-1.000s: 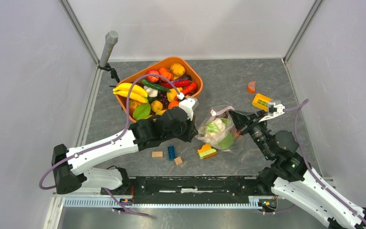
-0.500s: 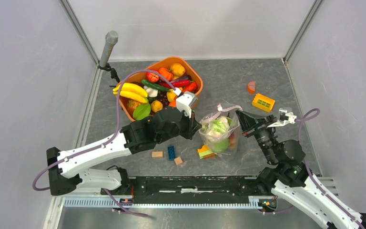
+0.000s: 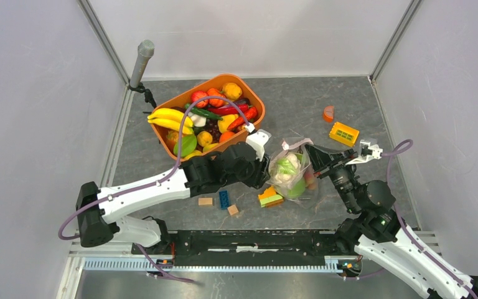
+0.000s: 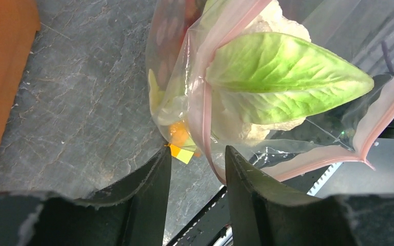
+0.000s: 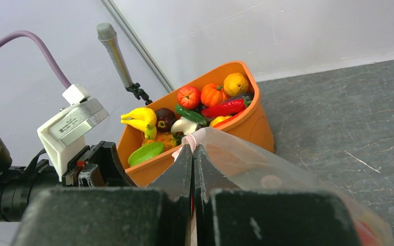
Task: Place the food in the zip-top bag and seal the zipper
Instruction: Adjust the zipper food storage bag at the center of the board.
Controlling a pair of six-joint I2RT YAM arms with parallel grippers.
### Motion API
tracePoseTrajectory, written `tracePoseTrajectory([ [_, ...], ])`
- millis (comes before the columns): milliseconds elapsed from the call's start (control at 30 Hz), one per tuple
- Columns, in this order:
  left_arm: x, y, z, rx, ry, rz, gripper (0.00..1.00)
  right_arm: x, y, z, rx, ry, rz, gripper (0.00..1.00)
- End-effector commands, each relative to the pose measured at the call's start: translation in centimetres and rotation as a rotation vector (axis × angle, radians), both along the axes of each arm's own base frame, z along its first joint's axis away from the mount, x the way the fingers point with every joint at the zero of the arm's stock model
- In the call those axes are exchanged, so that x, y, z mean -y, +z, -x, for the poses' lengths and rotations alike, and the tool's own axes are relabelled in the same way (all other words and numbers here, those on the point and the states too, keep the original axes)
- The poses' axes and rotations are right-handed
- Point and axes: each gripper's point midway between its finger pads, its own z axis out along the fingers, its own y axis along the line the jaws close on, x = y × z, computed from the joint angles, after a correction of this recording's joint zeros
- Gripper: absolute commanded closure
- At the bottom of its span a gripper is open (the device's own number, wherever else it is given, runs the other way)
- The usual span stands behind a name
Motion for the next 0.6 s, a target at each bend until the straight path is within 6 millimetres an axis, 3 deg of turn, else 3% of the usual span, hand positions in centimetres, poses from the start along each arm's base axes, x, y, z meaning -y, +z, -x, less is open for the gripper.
tracePoseTrajectory([
  [0,0.2,2.5,-0.2,0.051,-0.033,0.010,0.50,0.2,2.7,0.5,0.056,0.013,-0.068,1.00],
  [33,0.1,2.4,-0.2,0.055,-0.039,-0.001,0.52,0.1,2.8,0.5,0.057,0.015,-0.070,1.00],
  [133,-0.2,2.0,-0.5,0.062,-0.036,-0.045,0.83,0.2,2.9,0.5,0.059,0.012,-0.072,1.00],
  [200,-0.2,2.2,-0.5,0.072,-0.040,-0.046,0.97,0.4,2.9,0.5,0.060,0.006,-0.069,1.00],
  [333,-0.5,4.4,-1.6,0.138,0.000,-0.022,0.98,1.2,3.7,0.9,0.073,-0.009,-0.096,1.00],
  [467,-1.3,9.5,-2.9,0.239,0.080,0.109,0.98,4.2,5.3,1.9,0.134,-0.086,-0.170,1.00],
  [567,-1.7,13.5,-3.4,0.286,0.108,0.251,0.98,5.9,4.5,1.7,0.101,-0.163,-0.126,1.00],
])
